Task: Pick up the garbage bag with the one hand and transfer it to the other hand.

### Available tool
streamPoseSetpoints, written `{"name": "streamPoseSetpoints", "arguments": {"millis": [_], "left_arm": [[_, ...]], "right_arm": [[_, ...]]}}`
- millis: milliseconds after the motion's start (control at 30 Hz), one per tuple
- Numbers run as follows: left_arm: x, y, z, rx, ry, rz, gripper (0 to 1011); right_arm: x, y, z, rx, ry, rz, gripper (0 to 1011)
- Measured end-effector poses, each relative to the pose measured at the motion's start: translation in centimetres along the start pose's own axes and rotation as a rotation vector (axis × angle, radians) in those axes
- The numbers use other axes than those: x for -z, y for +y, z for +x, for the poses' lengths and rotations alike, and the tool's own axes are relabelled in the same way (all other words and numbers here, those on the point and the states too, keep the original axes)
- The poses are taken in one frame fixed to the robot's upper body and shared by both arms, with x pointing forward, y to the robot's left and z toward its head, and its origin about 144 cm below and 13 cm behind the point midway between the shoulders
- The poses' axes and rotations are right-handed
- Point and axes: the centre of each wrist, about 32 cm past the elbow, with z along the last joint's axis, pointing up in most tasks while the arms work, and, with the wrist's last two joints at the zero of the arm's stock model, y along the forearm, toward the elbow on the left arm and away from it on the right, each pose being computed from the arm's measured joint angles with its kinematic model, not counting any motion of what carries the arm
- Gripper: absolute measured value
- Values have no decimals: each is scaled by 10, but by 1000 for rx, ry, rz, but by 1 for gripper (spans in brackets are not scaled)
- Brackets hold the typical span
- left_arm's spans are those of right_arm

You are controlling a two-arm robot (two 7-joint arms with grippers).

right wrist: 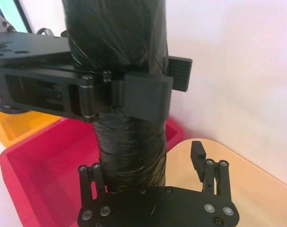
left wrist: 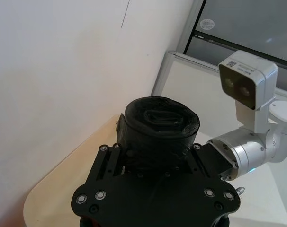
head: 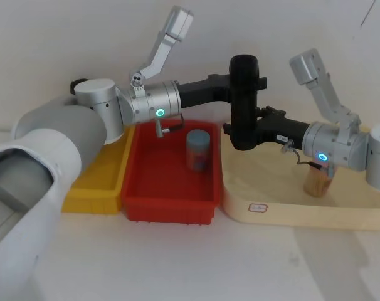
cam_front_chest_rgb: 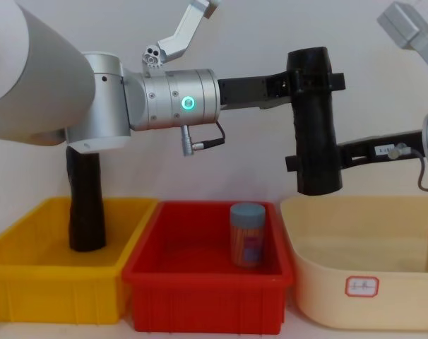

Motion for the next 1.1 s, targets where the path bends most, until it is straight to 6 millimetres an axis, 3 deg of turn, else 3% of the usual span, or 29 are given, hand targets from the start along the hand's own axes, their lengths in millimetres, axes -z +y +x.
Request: {"name": "streamPoseSetpoints", "arguments": {"millis": [900, 1100], "left_arm": [[0, 0, 0, 0, 0, 0, 456], [0, 0, 0, 0, 0, 0, 456]], "right_arm": [[8, 1, 3, 11, 21, -5, 1000], [9, 1, 3, 11, 22, -6, 910]]}}
